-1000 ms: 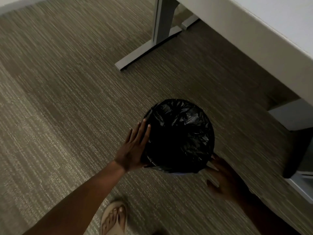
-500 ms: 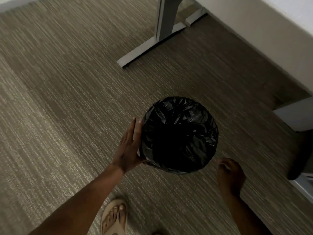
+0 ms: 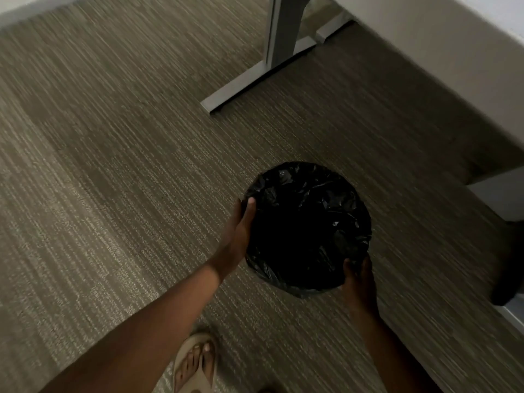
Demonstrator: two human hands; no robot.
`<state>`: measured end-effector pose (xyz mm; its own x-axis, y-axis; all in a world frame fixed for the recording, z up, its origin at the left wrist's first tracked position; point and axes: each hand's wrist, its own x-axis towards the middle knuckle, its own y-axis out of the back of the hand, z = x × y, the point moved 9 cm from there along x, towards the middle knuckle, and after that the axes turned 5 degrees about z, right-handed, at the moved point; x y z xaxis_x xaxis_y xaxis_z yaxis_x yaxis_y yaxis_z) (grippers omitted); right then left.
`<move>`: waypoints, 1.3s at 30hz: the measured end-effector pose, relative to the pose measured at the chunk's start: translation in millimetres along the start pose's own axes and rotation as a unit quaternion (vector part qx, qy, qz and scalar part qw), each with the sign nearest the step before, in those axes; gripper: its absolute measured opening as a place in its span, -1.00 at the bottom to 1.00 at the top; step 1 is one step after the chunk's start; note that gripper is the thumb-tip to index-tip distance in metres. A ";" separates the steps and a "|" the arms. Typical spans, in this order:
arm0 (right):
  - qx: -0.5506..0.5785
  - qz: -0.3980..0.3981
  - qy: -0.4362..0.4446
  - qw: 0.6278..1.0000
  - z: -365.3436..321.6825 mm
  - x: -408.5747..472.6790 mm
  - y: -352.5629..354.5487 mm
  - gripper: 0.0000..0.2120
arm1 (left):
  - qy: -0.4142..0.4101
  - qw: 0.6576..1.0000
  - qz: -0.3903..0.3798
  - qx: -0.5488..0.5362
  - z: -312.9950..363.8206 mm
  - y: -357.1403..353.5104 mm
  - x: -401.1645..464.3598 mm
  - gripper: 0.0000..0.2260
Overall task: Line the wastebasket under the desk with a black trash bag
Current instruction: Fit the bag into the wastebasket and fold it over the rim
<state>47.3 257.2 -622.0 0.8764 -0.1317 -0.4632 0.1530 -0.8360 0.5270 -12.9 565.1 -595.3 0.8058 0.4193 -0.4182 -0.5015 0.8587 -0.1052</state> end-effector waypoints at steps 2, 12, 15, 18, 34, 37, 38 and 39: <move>0.027 -0.009 -0.013 1.000 2.8 -1.0 -0.2 -0.39 | 0.043 0.999 0.024 -0.020 -3.0 3.6 6.8 -0.39; 0.174 0.008 -0.140 0.975 28.9 -19.8 -5.5 -0.63 | 0.211 0.950 0.230 0.031 -55.1 43.9 -68.9 -0.76; 0.197 0.002 -0.131 0.972 24.4 -23.8 -10.5 -0.62 | 0.205 0.956 0.195 0.071 -62.2 35.7 -71.1 -0.82; 0.197 0.007 -0.124 0.973 18.8 -26.0 -12.9 -0.58 | 0.212 0.956 0.203 0.021 -59.6 41.4 -64.1 -0.75; 0.156 -0.068 -0.047 0.984 -114.9 -7.4 -146.2 -0.62 | 0.146 0.953 0.264 0.016 9.5 153.1 -11.1 -0.67; 0.136 -0.067 -0.046 0.987 -129.1 2.6 -168.3 -0.61 | 0.145 0.950 0.276 0.031 13.1 169.0 5.5 -0.65; 0.131 -0.068 -0.048 0.988 -130.4 4.8 -174.2 -0.60 | 0.146 0.948 0.281 0.038 12.5 174.2 10.0 -0.65; 0.127 -0.070 -0.052 0.988 -130.3 6.5 -179.0 -0.60 | 0.150 0.945 0.286 0.049 11.5 178.8 12.9 -0.65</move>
<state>85.1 475.4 -626.4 0.8005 -0.0477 -0.5975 0.1390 -0.9549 0.2624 -88.6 727.5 -609.2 0.2786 0.7329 -0.6206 -0.7845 0.5465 0.2932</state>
